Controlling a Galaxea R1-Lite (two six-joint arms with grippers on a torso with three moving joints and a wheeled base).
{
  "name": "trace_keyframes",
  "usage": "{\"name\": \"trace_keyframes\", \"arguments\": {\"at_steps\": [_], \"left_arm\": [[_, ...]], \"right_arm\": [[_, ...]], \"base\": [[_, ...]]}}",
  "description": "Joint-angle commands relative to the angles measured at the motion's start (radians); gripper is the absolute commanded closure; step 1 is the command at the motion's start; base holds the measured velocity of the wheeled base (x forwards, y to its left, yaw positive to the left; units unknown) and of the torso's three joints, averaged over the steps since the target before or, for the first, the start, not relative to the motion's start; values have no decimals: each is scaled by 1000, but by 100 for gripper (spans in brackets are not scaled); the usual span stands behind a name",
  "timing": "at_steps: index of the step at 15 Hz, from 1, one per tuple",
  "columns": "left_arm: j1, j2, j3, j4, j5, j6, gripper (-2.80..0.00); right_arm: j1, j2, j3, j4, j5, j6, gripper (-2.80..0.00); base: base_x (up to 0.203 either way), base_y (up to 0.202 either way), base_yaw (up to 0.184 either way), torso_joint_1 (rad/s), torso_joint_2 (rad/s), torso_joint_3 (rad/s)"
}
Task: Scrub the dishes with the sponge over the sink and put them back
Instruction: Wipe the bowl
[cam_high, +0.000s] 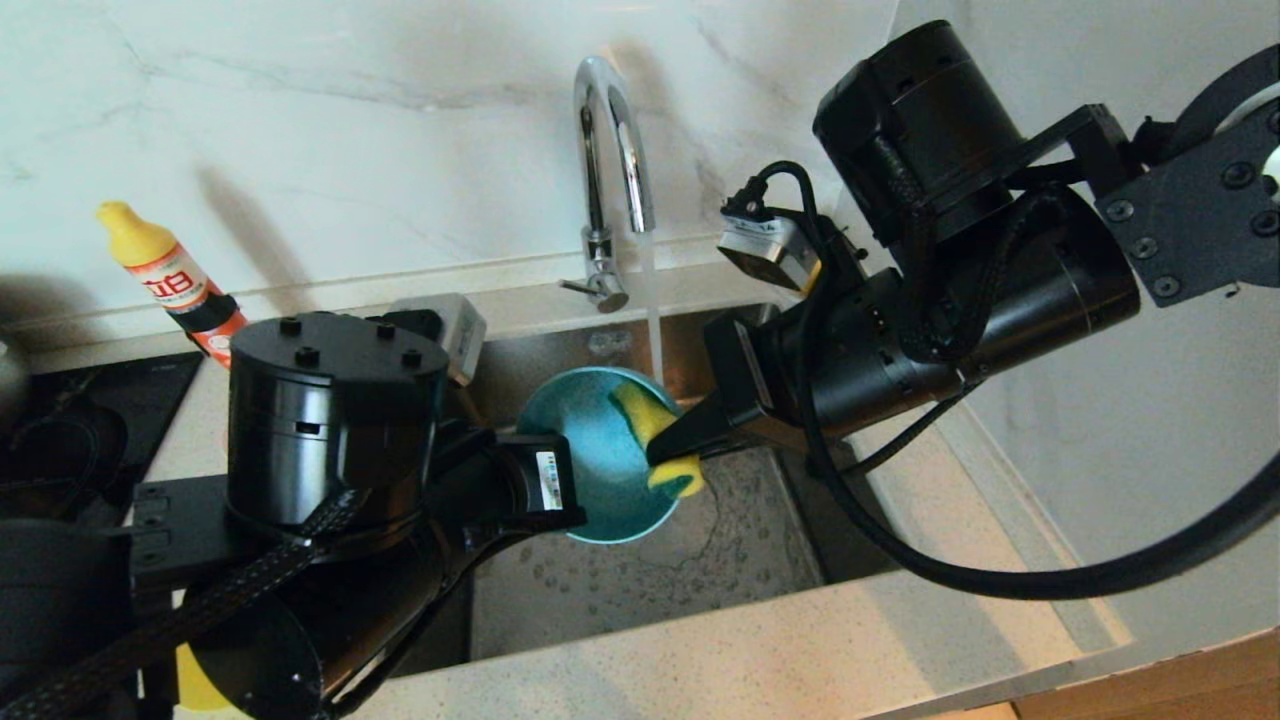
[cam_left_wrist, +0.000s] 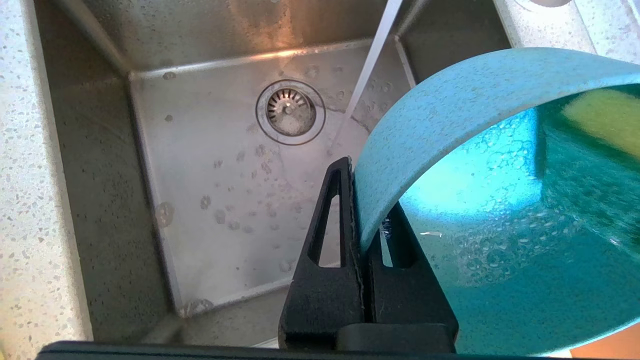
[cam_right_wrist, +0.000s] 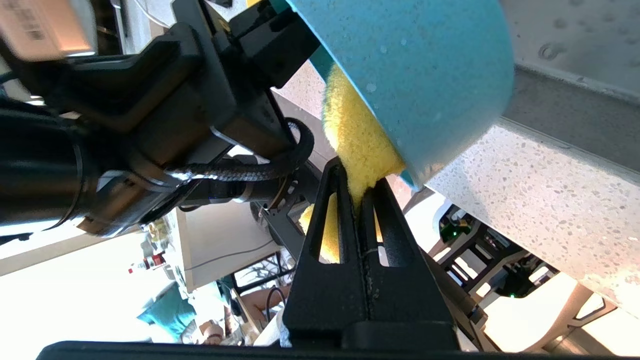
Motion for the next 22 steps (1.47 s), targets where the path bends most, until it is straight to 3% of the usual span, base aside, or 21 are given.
{"name": "trace_keyframes", "arguments": {"at_steps": [1, 5, 14, 22], "left_arm": [[0, 0, 2, -2, 4, -1, 0], [2, 0, -6, -2, 3, -3, 0], [19, 12, -46, -7, 3, 5, 0], [23, 12, -52, -5, 3, 0, 0]], "right_arm": [[1, -27, 4, 5, 3, 4, 0], [3, -17, 9, 24, 4, 4, 0], [111, 66, 7, 17, 3, 5, 0], [153, 96, -5, 12, -2, 7, 0]], "base": [[0, 0, 0, 0, 0, 0], [0, 0, 0, 0, 0, 0], [0, 0, 0, 0, 0, 0], [0, 0, 0, 0, 0, 0]]}}
